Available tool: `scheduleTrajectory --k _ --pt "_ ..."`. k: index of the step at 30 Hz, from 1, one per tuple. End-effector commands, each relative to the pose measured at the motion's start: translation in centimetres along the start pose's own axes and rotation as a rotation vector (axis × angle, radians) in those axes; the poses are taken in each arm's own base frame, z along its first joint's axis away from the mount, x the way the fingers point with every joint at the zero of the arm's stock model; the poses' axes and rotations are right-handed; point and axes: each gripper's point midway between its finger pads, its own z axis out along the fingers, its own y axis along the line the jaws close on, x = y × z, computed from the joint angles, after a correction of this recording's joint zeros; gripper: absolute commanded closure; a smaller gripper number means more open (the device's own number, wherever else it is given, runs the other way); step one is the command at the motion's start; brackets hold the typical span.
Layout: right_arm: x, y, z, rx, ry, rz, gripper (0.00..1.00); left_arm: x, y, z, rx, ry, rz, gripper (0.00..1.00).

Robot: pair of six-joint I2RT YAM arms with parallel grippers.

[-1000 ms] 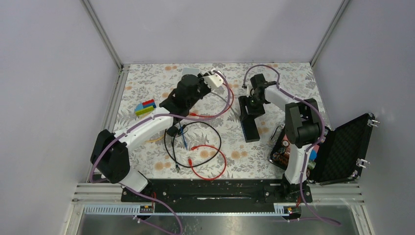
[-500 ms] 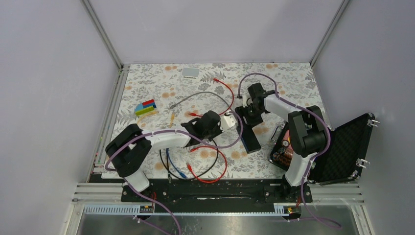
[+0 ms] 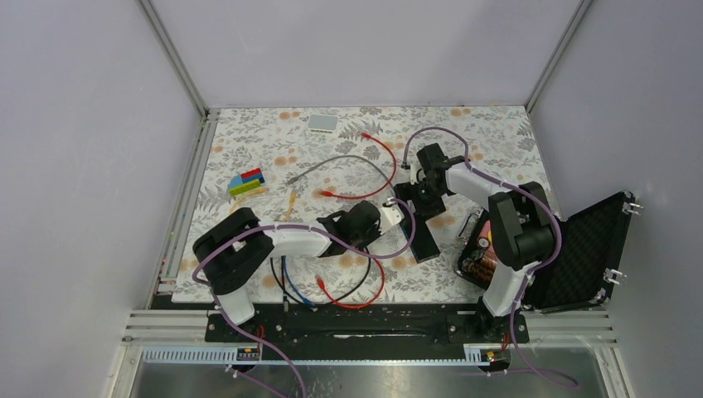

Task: Insert the plug into the switch port
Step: Move the switch port to the center of the board, then insert the connector into the switch port.

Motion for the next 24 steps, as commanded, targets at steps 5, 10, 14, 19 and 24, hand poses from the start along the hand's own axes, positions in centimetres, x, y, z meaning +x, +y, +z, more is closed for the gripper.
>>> scheduleTrajectory --k 5,10,14,19,24 --pt "-1.8 0.1 -3.1 -0.043 -0.13 0.141 0.19 -1.5 -0.1 1.0 -0.018 -0.024 0.004 1.0" --pt "-1.6 -1.1 -3.1 -0.097 -0.162 0.252 0.33 -2.3 -0.6 1.3 0.011 -0.008 0.006 1.0" --pt "-1.0 -1.3 -2.6 -0.119 -0.142 0.281 0.32 -2.5 -1.1 1.7 0.025 0.02 0.003 1.0" --pt "-0.2 -0.9 -1.6 -0.155 -0.127 0.31 0.34 -2.4 -2.0 2.2 0.037 0.056 0.019 1.0" --pt "0.1 -1.1 -1.1 -0.152 -0.116 0.322 0.37 -2.4 -2.1 2.8 0.032 0.098 0.015 1.0"
